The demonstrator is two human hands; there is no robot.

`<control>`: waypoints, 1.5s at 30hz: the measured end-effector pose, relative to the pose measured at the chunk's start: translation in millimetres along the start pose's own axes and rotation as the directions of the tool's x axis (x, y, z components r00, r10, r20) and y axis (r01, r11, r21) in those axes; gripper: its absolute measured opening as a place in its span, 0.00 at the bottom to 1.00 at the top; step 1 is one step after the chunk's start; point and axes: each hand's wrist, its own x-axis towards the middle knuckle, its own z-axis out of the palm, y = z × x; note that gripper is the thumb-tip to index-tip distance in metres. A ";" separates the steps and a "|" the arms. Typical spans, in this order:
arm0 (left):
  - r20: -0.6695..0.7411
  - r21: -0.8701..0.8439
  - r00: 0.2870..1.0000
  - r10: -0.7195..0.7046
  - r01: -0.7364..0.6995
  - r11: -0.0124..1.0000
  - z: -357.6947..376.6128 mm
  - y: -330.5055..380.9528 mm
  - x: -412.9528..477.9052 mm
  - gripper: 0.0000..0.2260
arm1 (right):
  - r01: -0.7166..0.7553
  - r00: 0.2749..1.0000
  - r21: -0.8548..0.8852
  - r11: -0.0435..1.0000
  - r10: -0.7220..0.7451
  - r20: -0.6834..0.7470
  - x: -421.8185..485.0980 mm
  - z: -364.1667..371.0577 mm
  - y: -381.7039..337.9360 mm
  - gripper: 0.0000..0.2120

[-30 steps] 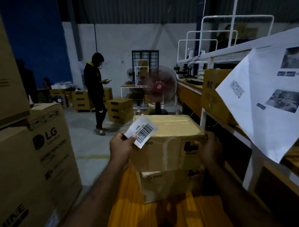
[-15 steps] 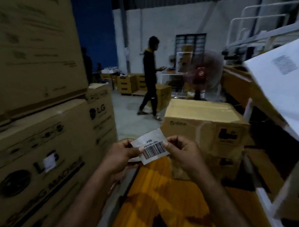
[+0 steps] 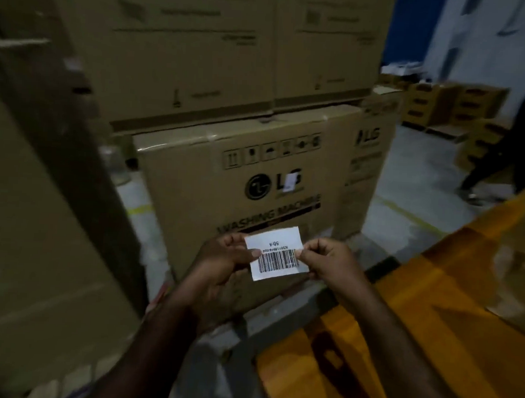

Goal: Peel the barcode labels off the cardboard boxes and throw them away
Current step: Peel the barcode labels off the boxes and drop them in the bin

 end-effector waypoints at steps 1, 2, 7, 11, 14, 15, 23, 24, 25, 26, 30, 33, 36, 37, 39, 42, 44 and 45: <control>-0.047 -0.006 0.999 0.011 -0.012 1.000 -18.5 -5.9 -3.7 0.09 | -0.010 1.000 -0.004 1.000 0.011 0.028 1.1 17.4 1.7 0.08; -0.089 0.005 0.996 0.024 -0.024 1.000 -36.8 -12.6 -7.0 0.09 | -0.018 0.998 -0.011 1.000 0.018 0.054 1.1 34.5 3.0 0.08; -0.244 0.049 0.969 0.038 -0.026 0.998 -123.0 -46.3 -21.2 0.10 | -0.091 0.986 -0.016 0.996 0.093 0.142 0.4 124.9 18.3 0.07; -0.356 0.125 0.934 0.022 0.025 0.992 -187.1 -70.1 -44.2 0.06 | -0.147 0.960 -0.098 0.984 0.166 0.227 -0.1 198.7 42.2 0.09; -0.444 0.158 0.896 0.010 0.068 0.985 -233.8 -90.0 -63.8 0.06 | -0.119 0.948 -0.167 0.979 0.163 0.275 -2.4 254.2 54.8 0.09; -0.484 0.155 0.875 0.002 0.083 0.984 -250.1 -97.2 -68.5 0.07 | -0.111 0.943 -0.176 0.978 0.160 0.293 -3.7 273.4 57.6 0.10; -0.743 0.117 0.667 -0.053 0.208 0.971 -370.7 -141.9 -115.3 0.11 | -0.070 0.846 -0.253 0.965 0.192 0.498 -24.6 419.1 73.1 0.15; -0.768 0.121 0.637 -0.067 0.246 0.962 -380.4 -148.6 -120.2 0.12 | -0.068 0.829 -0.267 0.961 0.203 0.521 -26.9 433.5 76.5 0.16; -0.795 0.114 0.600 -0.084 0.284 0.952 -390.0 -157.3 -124.6 0.11 | -0.073 0.809 -0.288 0.955 0.225 0.542 -28.6 447.0 81.0 0.16; -0.818 0.090 0.566 -0.105 0.307 0.947 -399.1 -167.0 -127.6 0.11 | -0.078 0.788 -0.303 0.950 0.245 0.565 -29.3 459.9 86.8 0.15; -0.888 -0.010 0.421 -0.185 0.385 0.923 -425.8 -200.3 -137.4 0.10 | -0.105 0.717 -0.368 0.924 0.327 0.615 -23.3 507.5 120.0 0.13; -0.918 -0.127 0.291 -0.270 0.429 0.894 -449.2 -217.9 -141.6 0.09 | -0.113 0.674 -0.448 0.887 0.400 0.621 -11.5 547.6 149.2 0.14; -0.927 -0.167 0.208 -0.314 0.520 0.838 -476.5 -239.1 -137.2 0.06 | -0.012 0.637 -0.561 0.828 0.439 0.634 9.6 592.6 196.4 0.14; -0.927 -0.179 0.186 -0.326 0.545 0.819 -484.3 -246.5 -133.4 0.04 | 0.035 0.620 -0.591 0.806 0.446 0.646 18.4 608.5 220.4 0.14; -0.927 -0.198 0.152 -0.342 0.574 0.794 -499.1 -264.6 -120.7 0.03 | 0.121 0.587 -0.637 0.761 0.463 0.664 29.7 636.5 238.5 0.14; -0.927 -0.164 0.173 -0.332 0.610 0.775 -519.5 -296.5 -89.2 0.03 | 0.193 0.486 -0.715 0.672 0.567 0.665 46.2 674.7 262.1 0.06; -0.924 -0.106 0.224 -0.311 0.631 0.768 -528.2 -321.6 -63.8 0.03 | 0.222 0.443 -0.742 0.633 0.612 0.655 54.5 697.5 294.8 0.09; -0.920 -0.054 0.268 -0.287 0.638 0.768 -532.1 -335.7 -51.3 0.03 | 0.243 0.436 -0.749 0.617 0.620 0.652 55.7 708.0 312.3 0.10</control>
